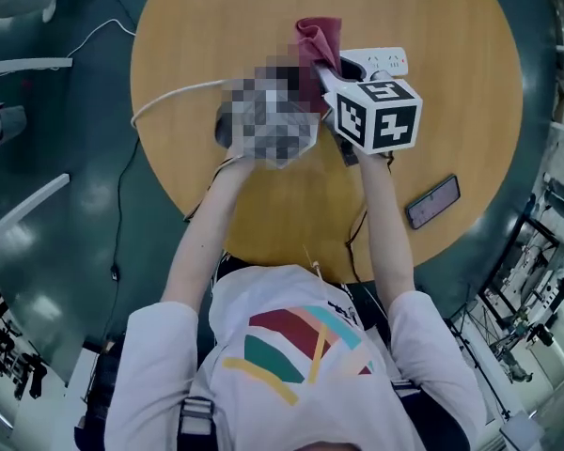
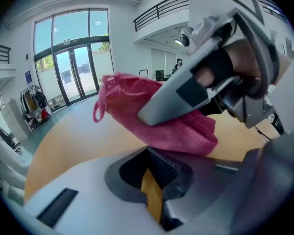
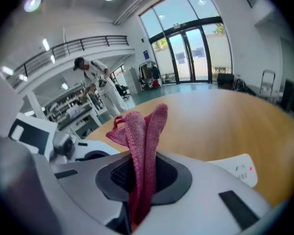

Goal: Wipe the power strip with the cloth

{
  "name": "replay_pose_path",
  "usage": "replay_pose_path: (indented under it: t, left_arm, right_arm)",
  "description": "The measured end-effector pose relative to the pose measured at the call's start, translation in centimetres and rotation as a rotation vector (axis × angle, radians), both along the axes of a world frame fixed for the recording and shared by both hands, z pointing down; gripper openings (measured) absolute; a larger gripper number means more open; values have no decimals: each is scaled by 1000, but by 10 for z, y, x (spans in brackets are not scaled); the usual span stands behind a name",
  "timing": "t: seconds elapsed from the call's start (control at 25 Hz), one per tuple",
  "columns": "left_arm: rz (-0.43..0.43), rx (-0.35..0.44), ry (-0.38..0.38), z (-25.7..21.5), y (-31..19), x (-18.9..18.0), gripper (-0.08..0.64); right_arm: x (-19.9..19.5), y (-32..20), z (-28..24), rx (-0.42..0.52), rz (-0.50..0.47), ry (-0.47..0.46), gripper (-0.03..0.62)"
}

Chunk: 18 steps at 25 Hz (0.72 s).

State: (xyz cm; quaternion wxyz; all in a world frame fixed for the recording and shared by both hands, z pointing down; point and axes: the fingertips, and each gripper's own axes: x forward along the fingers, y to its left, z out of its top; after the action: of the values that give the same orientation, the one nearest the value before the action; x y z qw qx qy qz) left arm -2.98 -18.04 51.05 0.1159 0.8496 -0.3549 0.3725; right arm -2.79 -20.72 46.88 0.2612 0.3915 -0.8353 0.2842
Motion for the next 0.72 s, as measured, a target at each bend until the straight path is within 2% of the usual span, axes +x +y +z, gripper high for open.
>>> replay_pose_path:
  t: [0.12,0.2,0.28,0.44,0.6,0.72]
  left_arm:
    - [11,16,5,1,0,-6,29]
    - [25,38,-1,-1,2,-5,29]
    - [28,46,-1,1,1,-6,29]
    - [5,7,28,6,0,-8,29]
    - [10,1,33,5,2,-9,29]
    - [12,0,45,6,-3,-10,29]
  right_arm:
    - [-3,-2,9,105,-45,218,39]
    - [-4,1,7,132,-65,266,40]
    - [-3,5,9,123,-79,273,40]
    - [-2,20,18,94,-128,265,39]
    - [4,43,21,29,-133,191,40]
    - [12,50,30,-8,-119,171,39]
